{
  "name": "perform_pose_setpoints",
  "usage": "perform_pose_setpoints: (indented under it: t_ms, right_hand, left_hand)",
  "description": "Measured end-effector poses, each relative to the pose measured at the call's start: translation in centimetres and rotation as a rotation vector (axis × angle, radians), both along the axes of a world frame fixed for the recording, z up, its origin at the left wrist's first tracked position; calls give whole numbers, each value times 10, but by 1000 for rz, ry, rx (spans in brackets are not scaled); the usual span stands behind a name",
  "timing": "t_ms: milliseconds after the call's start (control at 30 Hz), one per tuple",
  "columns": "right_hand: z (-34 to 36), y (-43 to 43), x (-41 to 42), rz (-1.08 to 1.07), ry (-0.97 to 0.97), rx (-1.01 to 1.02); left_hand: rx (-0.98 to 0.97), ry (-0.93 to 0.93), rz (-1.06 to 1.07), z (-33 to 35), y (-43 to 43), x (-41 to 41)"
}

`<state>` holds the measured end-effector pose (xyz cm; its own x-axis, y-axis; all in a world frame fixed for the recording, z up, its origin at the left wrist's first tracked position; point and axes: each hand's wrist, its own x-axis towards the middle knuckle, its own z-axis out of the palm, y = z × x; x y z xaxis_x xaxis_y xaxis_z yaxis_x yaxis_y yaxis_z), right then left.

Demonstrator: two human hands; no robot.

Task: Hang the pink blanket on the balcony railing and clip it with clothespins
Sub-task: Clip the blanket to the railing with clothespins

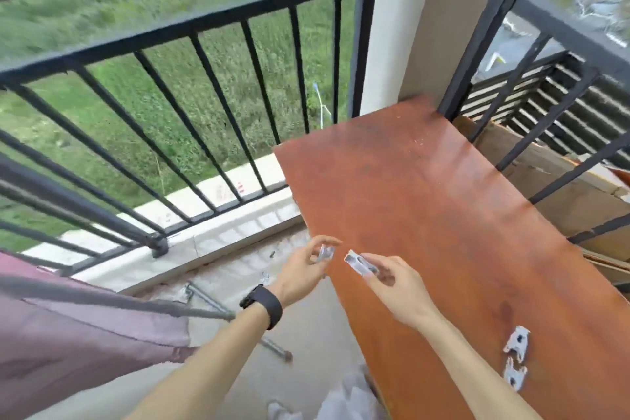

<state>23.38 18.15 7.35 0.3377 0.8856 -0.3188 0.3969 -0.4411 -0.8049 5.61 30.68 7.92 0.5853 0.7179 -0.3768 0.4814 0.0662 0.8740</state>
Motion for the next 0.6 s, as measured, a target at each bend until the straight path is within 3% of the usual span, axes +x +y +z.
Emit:
perform_pose_setpoints:
  t_ms: [267,433,600]
  right_hand:
    - [98,102,-167,358,71,292]
    - [138,146,-274,491,192,457]
    - [164,187,-345,606,288,551]
  left_hand:
    - [212,-74,263,101,30,-196]
    - [356,-17,459,153,30,-311]
    - [483,67,589,198,38,-370]
